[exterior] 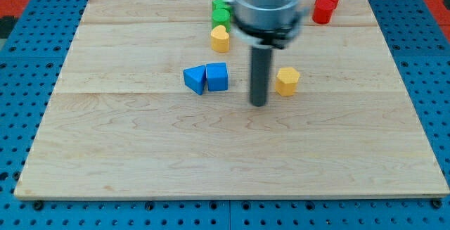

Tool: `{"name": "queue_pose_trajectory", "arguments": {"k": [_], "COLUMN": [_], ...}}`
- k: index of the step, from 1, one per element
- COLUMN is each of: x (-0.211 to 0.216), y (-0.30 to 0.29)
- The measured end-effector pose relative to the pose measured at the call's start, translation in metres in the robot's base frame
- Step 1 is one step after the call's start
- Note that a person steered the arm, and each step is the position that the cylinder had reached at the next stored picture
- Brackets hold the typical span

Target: Put the hexagon below the heart in a vertical line

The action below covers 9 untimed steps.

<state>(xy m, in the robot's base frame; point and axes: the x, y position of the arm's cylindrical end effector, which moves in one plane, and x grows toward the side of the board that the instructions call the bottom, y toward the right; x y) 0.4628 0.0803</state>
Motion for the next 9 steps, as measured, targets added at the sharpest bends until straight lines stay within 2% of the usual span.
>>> {"name": "queue_pose_trajectory", "arguments": {"k": [1, 2, 4, 6, 7, 9], "x": [-0.011, -0.034, -0.014, -0.060, -0.083, -0.093], "y": [0.069, 0.040, 0.020, -0.043, -0.012, -0.011]}}
